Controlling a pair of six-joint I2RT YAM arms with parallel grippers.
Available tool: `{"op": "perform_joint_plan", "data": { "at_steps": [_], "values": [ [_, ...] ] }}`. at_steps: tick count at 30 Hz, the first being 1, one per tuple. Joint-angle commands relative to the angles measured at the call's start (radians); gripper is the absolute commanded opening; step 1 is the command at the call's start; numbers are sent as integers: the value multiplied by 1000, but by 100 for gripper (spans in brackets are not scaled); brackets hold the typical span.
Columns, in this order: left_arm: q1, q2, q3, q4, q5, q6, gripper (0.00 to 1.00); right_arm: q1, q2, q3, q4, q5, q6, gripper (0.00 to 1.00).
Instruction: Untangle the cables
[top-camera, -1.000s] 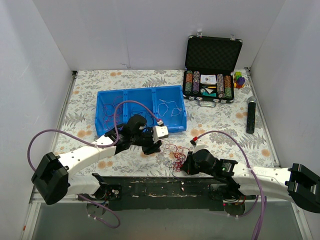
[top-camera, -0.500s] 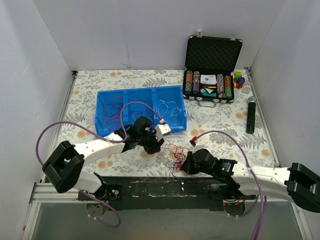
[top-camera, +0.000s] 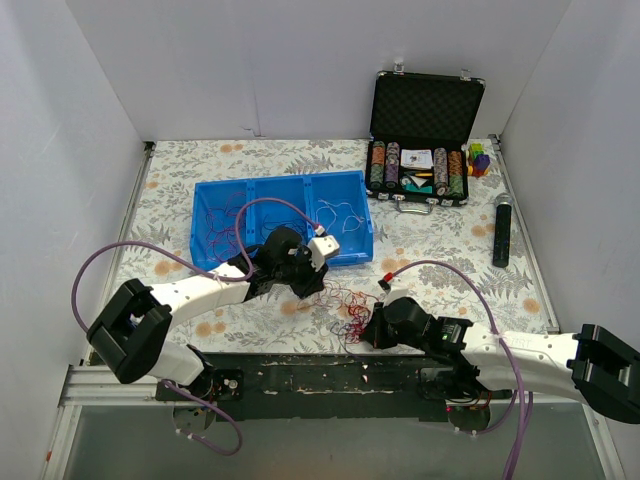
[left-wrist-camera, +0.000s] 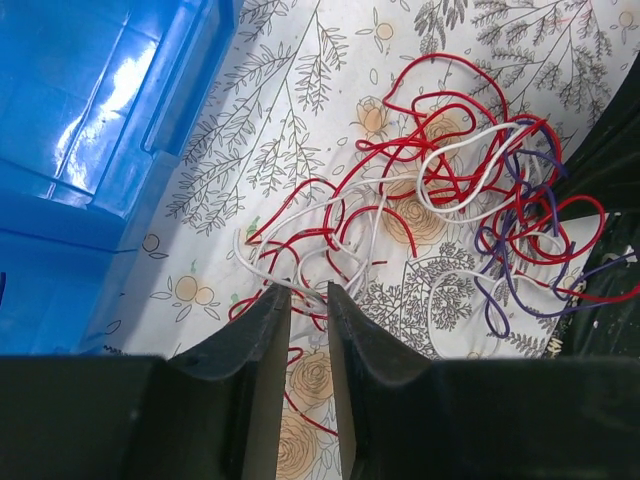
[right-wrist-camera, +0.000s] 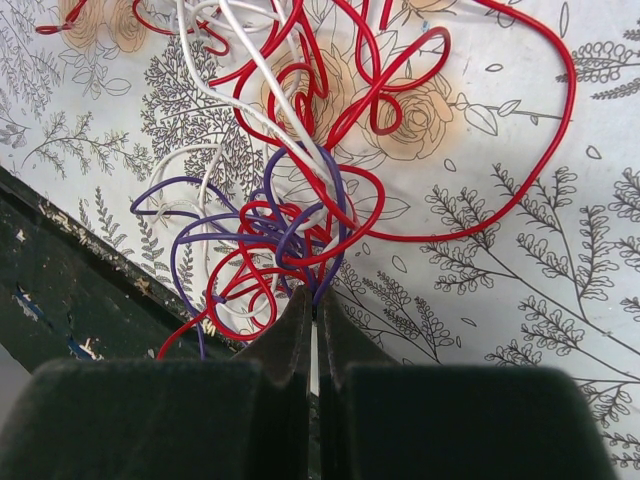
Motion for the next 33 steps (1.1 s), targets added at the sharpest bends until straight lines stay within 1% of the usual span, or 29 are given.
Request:
{"op": "perform_joint_plan", "data": {
  "at_steps": [1, 2, 4, 5, 9, 14, 21, 24, 28, 33],
  "values": [
    [1, -11, 22, 39, 43, -7, 17, 5, 37, -23, -146, 20, -25, 1],
    [1, -9, 26, 38, 58, -7, 13, 4, 40, -21, -144, 17, -25, 1],
    [1, -8, 38, 38, 90, 13, 1, 5, 47, -23, -141, 16, -28, 1],
    [1, -8, 53, 33, 101, 15, 0, 4, 50, -21, -138, 16, -26, 1],
    [1, -15, 179, -31, 141, 32, 0, 4, 60, -15, -135, 14, -34, 1],
    [-2, -61, 419, -132, 206, 68, 0, 4, 85, -18, -122, 8, -36, 1],
    [-2, -104, 740, -175, 157, 156, 0, 4, 71, -31, -111, 2, -29, 1],
    [-8, -94, 875, -166, 118, 202, 0, 4, 83, -29, -108, -1, -31, 1],
    [-13, -71, 1035, -168, 78, 226, 0, 4, 99, -26, -111, -7, -29, 1],
    [-37, -45, 1209, -152, 32, 305, 0, 4, 71, -38, -117, -9, -14, 1]
  ]
}}
